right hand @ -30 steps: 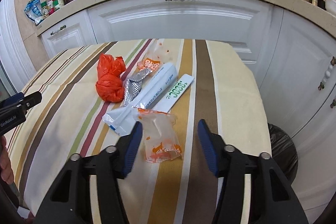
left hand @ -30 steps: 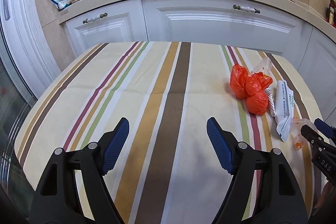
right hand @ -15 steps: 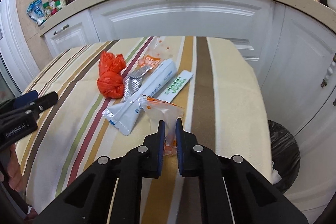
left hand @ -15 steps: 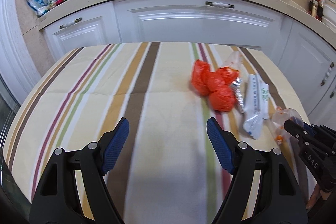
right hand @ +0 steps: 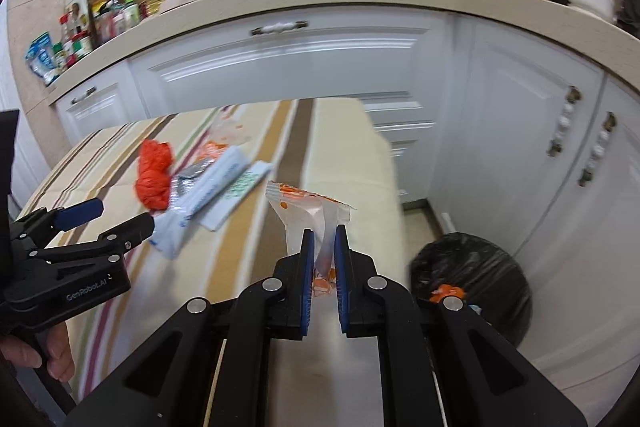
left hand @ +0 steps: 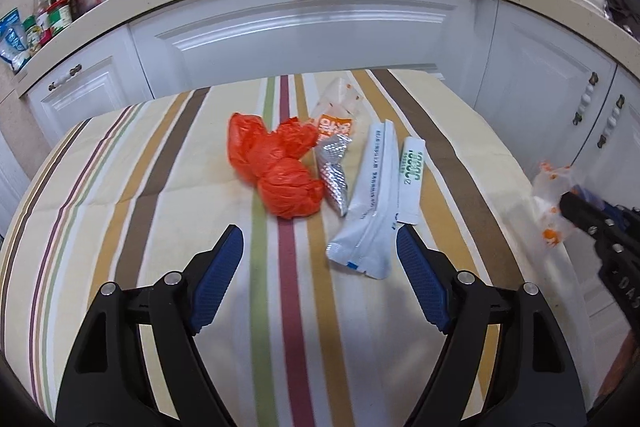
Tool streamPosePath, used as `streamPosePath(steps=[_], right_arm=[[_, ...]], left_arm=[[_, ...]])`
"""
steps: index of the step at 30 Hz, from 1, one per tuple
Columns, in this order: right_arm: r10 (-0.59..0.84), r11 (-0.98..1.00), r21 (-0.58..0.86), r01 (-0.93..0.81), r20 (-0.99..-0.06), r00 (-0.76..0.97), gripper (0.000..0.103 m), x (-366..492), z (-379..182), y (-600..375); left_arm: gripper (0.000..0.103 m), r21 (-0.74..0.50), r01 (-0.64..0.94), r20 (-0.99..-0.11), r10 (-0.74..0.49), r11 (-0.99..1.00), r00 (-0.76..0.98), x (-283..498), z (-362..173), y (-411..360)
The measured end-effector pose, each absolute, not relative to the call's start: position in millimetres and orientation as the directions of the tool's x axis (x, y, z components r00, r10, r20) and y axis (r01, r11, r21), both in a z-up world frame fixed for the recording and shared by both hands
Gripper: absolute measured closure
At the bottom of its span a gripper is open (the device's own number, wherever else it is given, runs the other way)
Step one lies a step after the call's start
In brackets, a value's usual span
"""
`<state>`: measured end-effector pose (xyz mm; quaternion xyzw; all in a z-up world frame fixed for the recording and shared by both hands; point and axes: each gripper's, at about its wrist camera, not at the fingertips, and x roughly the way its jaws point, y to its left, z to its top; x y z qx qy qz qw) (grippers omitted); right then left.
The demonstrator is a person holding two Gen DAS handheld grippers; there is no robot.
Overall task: Collect trash
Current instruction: 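Grasp the clear orange-printed bag with the right tool, then grasp the white tube with the left tool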
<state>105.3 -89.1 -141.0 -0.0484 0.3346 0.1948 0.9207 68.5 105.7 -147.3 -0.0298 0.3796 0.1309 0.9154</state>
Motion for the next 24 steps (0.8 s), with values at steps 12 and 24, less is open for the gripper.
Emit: streamPosePath(steps=[12, 24], right_arm=[[0.25, 0.96, 0.061, -0.274, -0.629, 0.736, 0.092, 116.2, -146.6, -142.5], [0.24, 0.964, 0.066, -0.257, -0.626, 0.742, 0.092, 115.0, -149.4, -152.6]], left_arm=[[0.055, 0.005, -0.235, -0.742, 0.161, 0.972, 0.651, 87.9, -162.6, 97.3], [0.067, -0.018, -0.226, -0.731, 0.142, 0.974, 0.668, 75.2, -157.5, 95.2]])
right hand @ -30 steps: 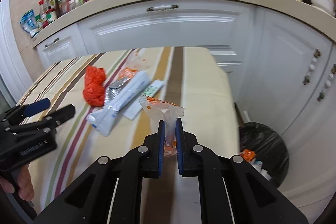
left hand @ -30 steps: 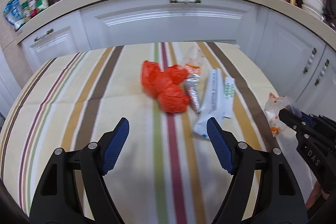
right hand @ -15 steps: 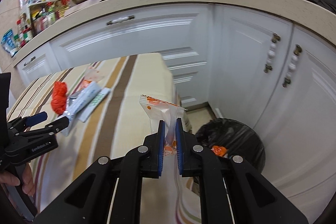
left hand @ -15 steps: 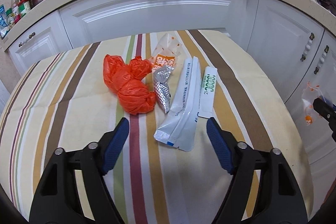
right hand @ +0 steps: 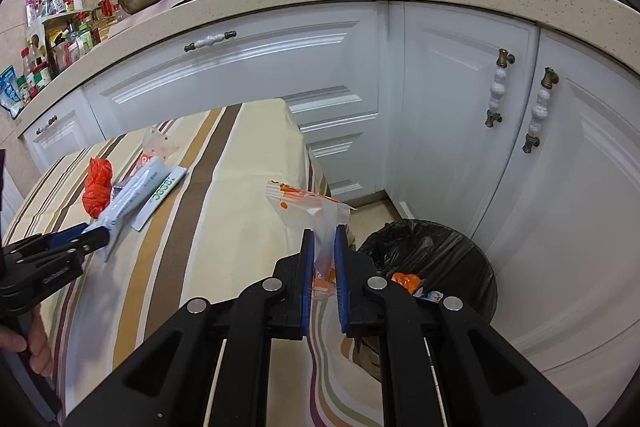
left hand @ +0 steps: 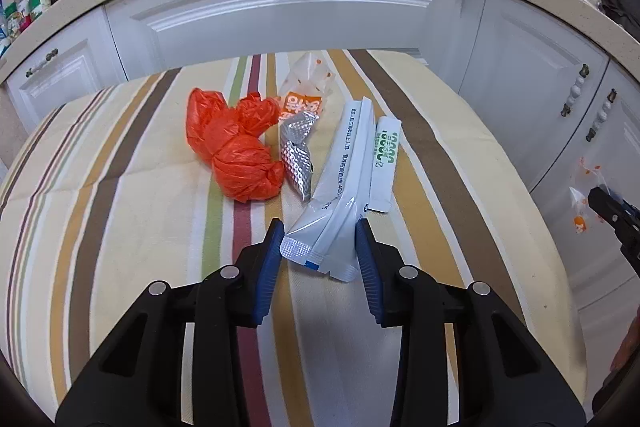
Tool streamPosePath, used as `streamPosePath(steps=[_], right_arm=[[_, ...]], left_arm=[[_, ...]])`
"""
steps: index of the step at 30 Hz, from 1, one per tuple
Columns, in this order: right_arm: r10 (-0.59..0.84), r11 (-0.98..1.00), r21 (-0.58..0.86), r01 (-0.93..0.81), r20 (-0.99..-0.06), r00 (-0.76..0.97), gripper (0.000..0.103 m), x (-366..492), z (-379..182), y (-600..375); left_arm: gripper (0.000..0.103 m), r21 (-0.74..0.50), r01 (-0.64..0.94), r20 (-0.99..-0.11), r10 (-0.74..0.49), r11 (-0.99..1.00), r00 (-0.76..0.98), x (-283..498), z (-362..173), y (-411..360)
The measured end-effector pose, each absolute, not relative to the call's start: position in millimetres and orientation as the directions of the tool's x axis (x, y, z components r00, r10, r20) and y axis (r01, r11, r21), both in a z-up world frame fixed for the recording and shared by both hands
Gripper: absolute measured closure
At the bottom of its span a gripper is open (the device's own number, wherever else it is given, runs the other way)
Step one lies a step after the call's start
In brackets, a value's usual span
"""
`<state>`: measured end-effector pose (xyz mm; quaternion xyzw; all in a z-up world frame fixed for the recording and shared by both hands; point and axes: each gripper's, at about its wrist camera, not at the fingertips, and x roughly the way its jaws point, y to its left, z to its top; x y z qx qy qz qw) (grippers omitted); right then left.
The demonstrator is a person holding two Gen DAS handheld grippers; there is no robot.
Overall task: Collect trash
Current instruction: 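Grasp the white tube with the left tool, then carry both items over the trash bin and open both tools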
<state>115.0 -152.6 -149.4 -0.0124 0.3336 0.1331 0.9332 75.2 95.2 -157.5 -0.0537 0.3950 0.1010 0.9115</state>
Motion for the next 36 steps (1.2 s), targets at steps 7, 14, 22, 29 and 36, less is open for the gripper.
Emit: streamPosePath(steps=[7, 14, 22, 29, 36], right_arm=[[0.203, 0.975, 0.053, -0.215, -0.605, 0.77, 0.092, 111.4, -141.9, -167.7], [0.139, 0.989, 0.04, -0.143, -0.575, 0.806, 0.092, 106.6, -132.0, -198.3], [0.076, 0.997, 0.041, -0.064, -0.552, 0.83, 0.092, 108.5, -127.5, -238.3], [0.048, 0.998, 0.05, -0.025, -0.548, 0.835, 0.092, 117.5, -132.9, -264.2], [0.033, 0.999, 0.053, -0.004, -0.562, 0.826, 0.092, 134.6, -147.6, -285.2]], left_arm=[[0.067, 0.019, -0.225, -0.657, 0.182, 0.974, 0.732, 52.5, -122.2, 81.5], [0.067, -0.001, -0.141, -0.608, 0.111, 0.99, 0.786, 57.2, -98.3, 40.8], [0.067, -0.02, -0.005, -0.597, -0.008, 1.0, 0.802, 83.2, -98.8, -30.8], [0.067, 0.011, 0.075, -0.62, -0.052, 0.997, 0.783, 111.4, -114.6, -90.5], [0.067, 0.024, 0.11, -0.662, -0.067, 0.994, 0.747, 137.3, -135.2, -130.5]])
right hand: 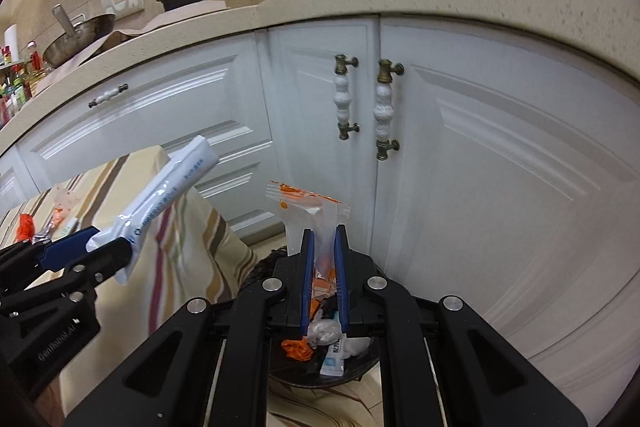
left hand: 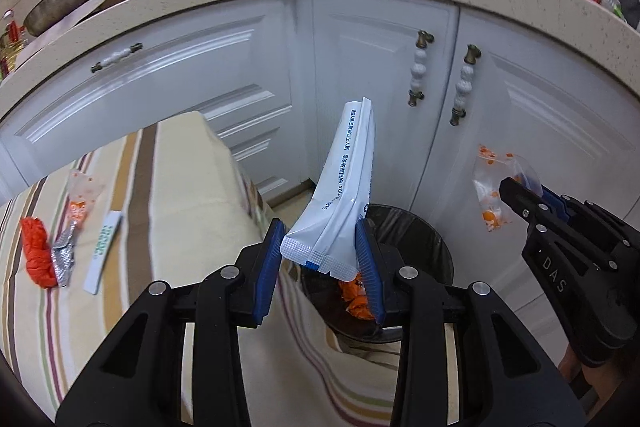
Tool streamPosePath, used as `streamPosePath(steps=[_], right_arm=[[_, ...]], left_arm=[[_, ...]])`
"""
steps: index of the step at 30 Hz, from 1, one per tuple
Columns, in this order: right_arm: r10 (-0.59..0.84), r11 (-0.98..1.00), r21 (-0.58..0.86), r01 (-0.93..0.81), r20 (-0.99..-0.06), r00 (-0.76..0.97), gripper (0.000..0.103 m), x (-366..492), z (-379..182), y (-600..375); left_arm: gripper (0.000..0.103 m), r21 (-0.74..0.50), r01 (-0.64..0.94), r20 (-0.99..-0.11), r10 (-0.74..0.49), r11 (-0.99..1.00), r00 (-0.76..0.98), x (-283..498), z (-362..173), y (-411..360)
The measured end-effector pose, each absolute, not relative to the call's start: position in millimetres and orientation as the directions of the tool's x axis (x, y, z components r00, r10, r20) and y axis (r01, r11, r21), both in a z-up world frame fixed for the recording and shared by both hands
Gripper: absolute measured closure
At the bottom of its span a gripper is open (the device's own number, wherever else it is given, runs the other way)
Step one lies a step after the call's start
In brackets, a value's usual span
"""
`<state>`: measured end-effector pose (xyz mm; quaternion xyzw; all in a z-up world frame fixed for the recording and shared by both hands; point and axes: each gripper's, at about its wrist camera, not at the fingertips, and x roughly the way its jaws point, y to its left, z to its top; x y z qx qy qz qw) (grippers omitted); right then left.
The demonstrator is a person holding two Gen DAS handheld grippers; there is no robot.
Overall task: Collect trash
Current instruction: 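Carry both items over the trash bin and open both tools, then move both open tools back over the table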
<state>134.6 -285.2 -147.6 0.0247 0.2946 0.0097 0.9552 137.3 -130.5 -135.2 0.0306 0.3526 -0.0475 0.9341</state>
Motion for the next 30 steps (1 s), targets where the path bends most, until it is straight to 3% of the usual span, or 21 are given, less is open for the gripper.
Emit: streamPosePath(steps=[7, 9, 11, 12, 23, 30], right_arm=[[0.032, 0.997, 0.075, 0.013, -0.579, 0.815, 0.09, 154.7, -165.4, -302.1], [0.023, 0.997, 0.078, 0.028, -0.583, 0.812, 0.082, 159.7, -171.4, -306.3], [0.023, 0.996, 0.085, 0.035, -0.595, 0.804, 0.07, 164.6, -177.5, -310.7], [0.021, 0.995, 0.087, 0.039, -0.597, 0.802, 0.069, 165.4, -179.3, -312.5], [0.024, 0.996, 0.084, 0.033, -0.597, 0.802, 0.069, 163.1, -170.9, -306.4], [0.066, 0.996, 0.091, -0.018, -0.566, 0.822, 0.064, 153.4, -147.6, -271.5]], left_arm=[[0.064, 0.017, 0.141, -0.717, -0.086, 0.99, 0.692, 170.0, -160.1, -159.3], [0.054, 0.01, 0.147, -0.739, -0.092, 0.989, 0.668, 179.0, -167.3, -164.9], [0.05, 0.0, 0.148, -0.741, -0.1, 0.989, 0.664, 184.1, -171.6, -167.8], [0.049, 0.005, 0.151, -0.742, -0.098, 0.989, 0.664, 185.5, -172.9, -169.3], [0.046, -0.037, 0.11, -0.714, -0.103, 0.993, 0.693, 174.2, -149.4, -134.5], [0.043, -0.018, 0.004, -0.671, -0.015, 1.0, 0.741, 147.7, -122.7, -67.6]])
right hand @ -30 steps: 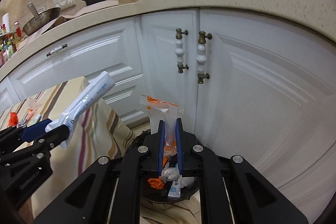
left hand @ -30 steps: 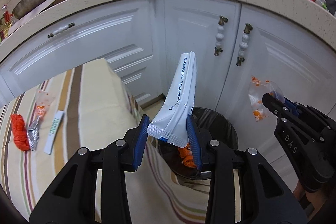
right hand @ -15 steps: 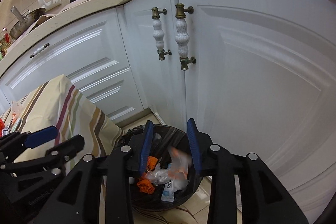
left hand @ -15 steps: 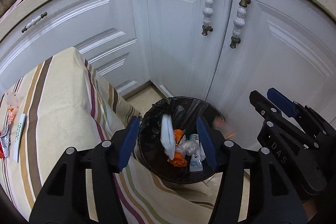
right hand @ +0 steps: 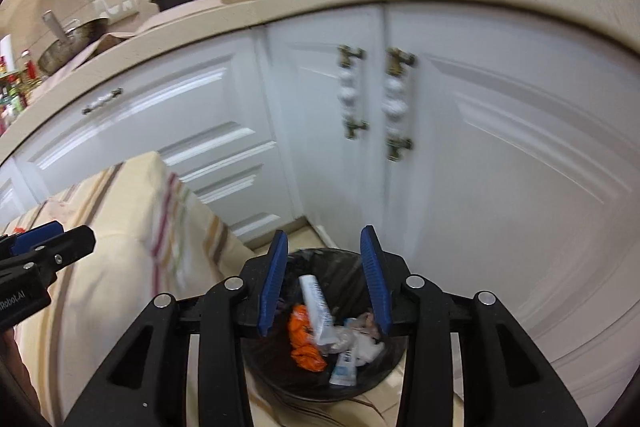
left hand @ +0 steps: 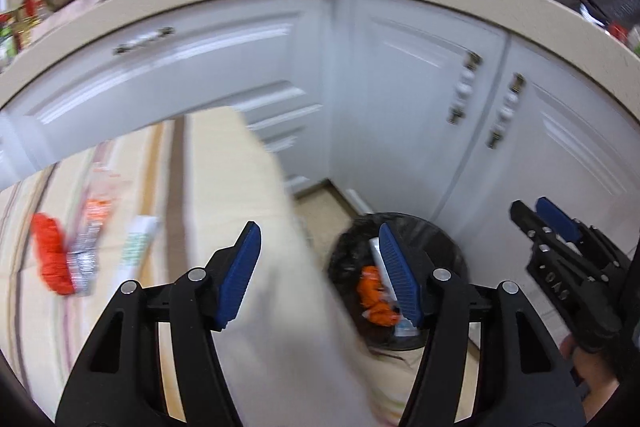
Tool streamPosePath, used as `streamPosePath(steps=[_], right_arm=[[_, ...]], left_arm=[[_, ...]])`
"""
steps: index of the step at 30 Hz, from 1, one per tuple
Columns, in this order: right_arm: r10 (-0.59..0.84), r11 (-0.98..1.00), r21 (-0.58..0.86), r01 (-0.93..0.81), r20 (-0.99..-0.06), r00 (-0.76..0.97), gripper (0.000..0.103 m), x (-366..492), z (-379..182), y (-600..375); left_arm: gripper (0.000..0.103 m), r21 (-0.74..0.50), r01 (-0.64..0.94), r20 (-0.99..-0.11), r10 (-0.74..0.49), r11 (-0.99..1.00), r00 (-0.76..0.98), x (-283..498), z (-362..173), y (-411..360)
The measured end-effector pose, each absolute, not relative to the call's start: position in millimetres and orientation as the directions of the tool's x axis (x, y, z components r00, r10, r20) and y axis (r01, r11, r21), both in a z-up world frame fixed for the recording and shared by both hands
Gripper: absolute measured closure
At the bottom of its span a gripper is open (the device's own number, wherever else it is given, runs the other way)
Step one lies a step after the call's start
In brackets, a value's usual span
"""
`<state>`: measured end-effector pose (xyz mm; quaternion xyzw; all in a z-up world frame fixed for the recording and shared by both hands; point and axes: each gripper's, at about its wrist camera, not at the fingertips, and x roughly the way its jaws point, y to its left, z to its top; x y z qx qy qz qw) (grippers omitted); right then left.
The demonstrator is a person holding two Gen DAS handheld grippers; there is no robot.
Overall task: Collect trash
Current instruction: 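Move both open tools back over the table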
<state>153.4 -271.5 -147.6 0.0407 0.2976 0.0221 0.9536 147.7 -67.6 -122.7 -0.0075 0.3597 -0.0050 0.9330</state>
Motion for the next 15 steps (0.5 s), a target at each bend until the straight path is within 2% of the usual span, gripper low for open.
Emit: streamPosePath(steps=[15], right_arm=[[0.272, 0.957, 0.071, -0.282, -0.564, 0.779, 0.063, 140.2, -121.7, -123.7]], left_arm=[[0.043, -0.003, -0.354, -0.647, 0.268, 0.935, 0.714, 74.0, -101.0, 116.1]])
